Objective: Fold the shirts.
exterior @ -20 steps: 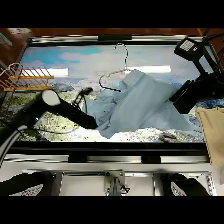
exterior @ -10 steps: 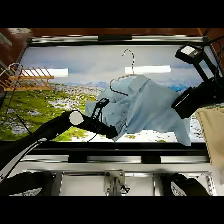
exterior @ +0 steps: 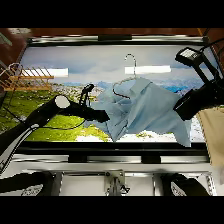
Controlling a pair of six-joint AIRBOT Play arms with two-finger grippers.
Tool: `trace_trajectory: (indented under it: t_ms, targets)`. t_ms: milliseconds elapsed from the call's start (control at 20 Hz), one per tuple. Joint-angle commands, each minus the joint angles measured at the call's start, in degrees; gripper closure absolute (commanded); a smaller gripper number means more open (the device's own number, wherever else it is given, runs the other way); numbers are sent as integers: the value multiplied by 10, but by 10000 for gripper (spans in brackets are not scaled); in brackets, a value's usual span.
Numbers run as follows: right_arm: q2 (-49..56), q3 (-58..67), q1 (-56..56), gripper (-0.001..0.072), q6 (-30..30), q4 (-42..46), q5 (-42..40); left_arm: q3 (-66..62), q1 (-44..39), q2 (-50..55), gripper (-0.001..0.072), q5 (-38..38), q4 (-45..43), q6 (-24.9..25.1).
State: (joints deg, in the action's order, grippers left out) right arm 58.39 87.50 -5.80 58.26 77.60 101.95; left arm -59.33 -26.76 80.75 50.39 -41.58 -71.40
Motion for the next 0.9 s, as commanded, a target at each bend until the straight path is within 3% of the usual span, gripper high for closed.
trace_trajectory:
  t_ms: [0, 150, 400, 550, 750, 850]
  targets:
    - [0, 0, 0, 627, 0, 11, 1, -36, -8, 57, 39, -3, 111, 50]
    - [0, 0, 0, 627, 0, 10, 1, -80, -37, 121, 40, -9, 188, 77]
    - [0, 0, 0, 627, 0, 10, 1, -113, -55, 187, 39, -4, 190, 77]
    - [0, 0, 0, 627, 0, 10, -1, -114, -59, 215, 39, -4, 240, 81]
    - [0, 0, 0, 627, 0, 10, -1, -114, -75, 236, 48, -4, 404, 168]
    - [0, 0, 0, 627, 0, 10, -1, -114, -78, 237, 229, -4, 472, 211]
